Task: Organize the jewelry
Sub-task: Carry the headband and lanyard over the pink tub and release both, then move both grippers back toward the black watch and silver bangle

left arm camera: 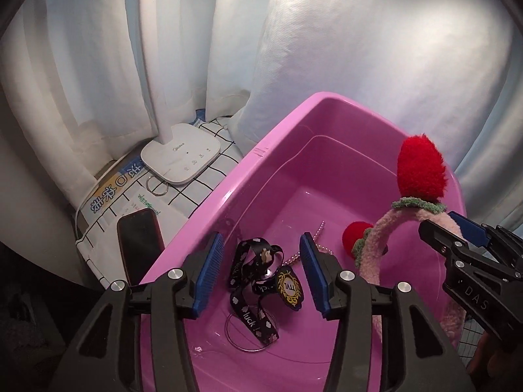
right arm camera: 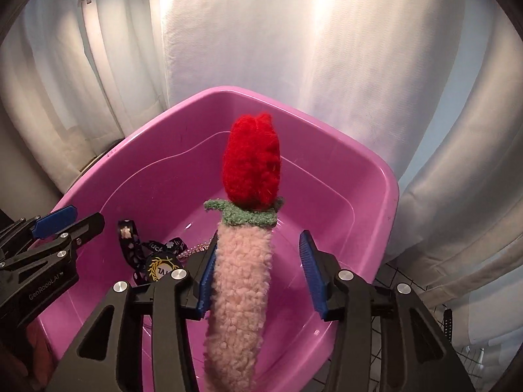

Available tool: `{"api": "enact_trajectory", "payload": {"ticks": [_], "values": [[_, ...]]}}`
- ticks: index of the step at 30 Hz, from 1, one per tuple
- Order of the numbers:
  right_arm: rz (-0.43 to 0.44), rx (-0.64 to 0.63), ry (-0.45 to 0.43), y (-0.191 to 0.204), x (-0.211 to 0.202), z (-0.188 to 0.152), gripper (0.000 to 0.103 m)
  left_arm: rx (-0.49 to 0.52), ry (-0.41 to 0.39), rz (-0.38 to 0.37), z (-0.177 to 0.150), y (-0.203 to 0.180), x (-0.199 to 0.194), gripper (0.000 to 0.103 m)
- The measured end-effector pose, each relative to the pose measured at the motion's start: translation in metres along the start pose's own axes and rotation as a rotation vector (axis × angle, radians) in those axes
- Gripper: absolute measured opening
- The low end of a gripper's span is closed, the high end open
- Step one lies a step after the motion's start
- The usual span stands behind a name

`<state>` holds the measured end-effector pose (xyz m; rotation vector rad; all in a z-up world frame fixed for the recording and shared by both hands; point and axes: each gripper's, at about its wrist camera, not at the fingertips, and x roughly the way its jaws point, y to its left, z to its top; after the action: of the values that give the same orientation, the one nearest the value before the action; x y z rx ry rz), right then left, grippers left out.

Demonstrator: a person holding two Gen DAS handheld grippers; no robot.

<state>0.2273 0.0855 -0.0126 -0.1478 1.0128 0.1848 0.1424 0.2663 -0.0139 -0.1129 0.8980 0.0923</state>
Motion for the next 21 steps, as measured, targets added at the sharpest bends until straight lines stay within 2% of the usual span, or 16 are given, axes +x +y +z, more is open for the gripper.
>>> {"api": "enact_trajectory", "payload": {"ticks": [2, 4, 11, 16, 21], "values": [[-0.004, 0.007, -0.02, -0.002, -0.007, 0.002, 0.055, 0.006, -0.001, -0.016, -0.001, -0.001, -0.001, 0.064], [-0.008, 0.014, -0.036, -0.005, -0.012, 0.003, 0.056, 0.022, -0.011, -0.003, -0.003, -0.005, -0.004, 0.07], [0.005, 0.054, -0.058, -0.019, -0.025, 0.004, 0.056, 0.046, -0.042, 0.016, -0.004, -0.013, -0.014, 0.076], [0.024, 0.085, -0.073, -0.029, -0.036, -0.003, 0.056, 0.036, -0.061, 0.017, -0.004, -0.02, -0.025, 0.088], [0.042, 0.119, -0.089, -0.042, -0.051, -0.017, 0.056, 0.026, -0.075, -0.004, -0.006, -0.031, -0.037, 0.094]]}}
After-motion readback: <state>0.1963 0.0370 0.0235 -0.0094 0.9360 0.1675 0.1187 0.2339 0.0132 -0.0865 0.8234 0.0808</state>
